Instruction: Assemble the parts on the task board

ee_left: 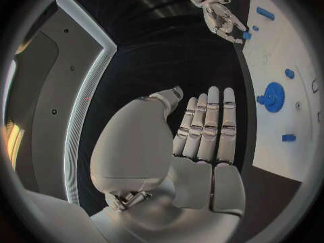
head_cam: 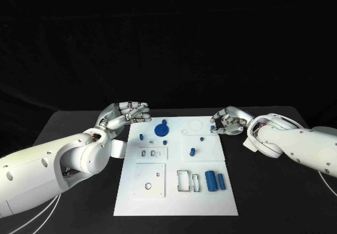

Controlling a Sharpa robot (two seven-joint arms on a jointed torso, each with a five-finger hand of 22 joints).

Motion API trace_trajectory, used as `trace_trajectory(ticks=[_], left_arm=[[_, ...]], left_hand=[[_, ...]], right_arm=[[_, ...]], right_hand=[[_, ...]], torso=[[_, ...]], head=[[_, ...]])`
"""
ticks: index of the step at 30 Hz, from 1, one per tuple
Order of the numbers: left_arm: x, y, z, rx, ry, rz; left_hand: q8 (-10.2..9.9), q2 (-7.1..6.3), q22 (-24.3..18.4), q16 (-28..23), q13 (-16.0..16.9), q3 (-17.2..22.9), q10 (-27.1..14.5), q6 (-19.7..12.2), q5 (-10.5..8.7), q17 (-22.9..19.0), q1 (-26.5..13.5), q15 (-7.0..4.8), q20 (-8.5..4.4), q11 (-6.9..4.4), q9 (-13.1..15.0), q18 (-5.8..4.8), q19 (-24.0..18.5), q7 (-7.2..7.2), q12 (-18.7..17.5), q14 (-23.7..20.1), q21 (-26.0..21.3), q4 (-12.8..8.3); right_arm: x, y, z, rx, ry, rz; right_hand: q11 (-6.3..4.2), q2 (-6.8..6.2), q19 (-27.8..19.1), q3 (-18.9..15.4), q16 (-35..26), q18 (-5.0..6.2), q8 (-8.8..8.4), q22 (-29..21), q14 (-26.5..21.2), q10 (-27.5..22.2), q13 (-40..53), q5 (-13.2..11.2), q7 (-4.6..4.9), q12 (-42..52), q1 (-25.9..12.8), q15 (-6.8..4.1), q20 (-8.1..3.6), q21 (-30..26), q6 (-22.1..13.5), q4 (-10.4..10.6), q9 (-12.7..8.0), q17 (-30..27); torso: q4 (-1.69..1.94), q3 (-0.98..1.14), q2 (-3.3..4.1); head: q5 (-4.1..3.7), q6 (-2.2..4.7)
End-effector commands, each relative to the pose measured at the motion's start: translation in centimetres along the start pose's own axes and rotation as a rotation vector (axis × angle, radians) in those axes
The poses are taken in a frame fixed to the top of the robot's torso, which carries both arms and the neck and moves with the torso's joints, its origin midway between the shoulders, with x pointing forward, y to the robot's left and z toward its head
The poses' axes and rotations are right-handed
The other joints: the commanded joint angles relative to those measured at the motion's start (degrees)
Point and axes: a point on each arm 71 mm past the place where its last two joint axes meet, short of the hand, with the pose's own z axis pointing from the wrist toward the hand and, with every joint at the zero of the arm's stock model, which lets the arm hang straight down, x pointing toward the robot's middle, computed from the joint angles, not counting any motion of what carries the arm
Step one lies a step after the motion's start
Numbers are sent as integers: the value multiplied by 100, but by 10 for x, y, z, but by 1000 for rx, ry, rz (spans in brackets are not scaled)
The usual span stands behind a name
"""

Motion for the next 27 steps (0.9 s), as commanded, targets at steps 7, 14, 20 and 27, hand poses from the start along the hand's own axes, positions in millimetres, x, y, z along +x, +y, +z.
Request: trace_trajectory(ticks=[7,14,20,27], left_arm=[[2,-1,0,3,21,-13],[2,-1,0,3,20,-13],[2,0,1,2,19,-13],[2,0,1,2,18,-13]], left_hand=[[-18,9,-5,-15,-2,34,11,-11,-25,6,-41,28,12,29,-6,78,46,19,-20,4,-34,-10],[-18,9,-5,-15,-2,34,11,-11,-25,6,-41,28,12,29,-6,78,46,19,-20,4,-34,-10],[-18,9,-5,-15,-2,34,11,-11,-25,6,-41,28,12,29,-6,78,46,19,-20,4,-34,-10],[-20,9,-12,-34,-1,58,13,-7,-25,22,-46,27,12,28,-5,78,48,18,-22,5,-39,-32]], right_arm=[[6,0,2,0,18,-13],[6,-2,2,7,21,-18],[7,-3,2,10,21,-21],[8,-3,2,8,17,-21]], right_hand=[[31,37,3,44,-3,15,26,424,442,14,26,37,19,39,2,39,41,7,116,-27,21,803],[23,60,15,71,0,13,71,441,443,30,39,32,8,55,-11,36,45,18,230,-37,38,810],[12,80,25,95,4,10,101,454,446,46,52,30,-6,70,-12,28,41,28,301,-47,49,822],[-25,160,43,172,7,6,162,479,449,87,85,-26,-49,105,-5,0,22,44,429,-65,69,831]], torso=[[-6,3,0],[-7,2,-3],[-12,1,-2],[-2,5,-2]], head=[[9,-14],[3,-23],[2,-23],[-4,-27]])
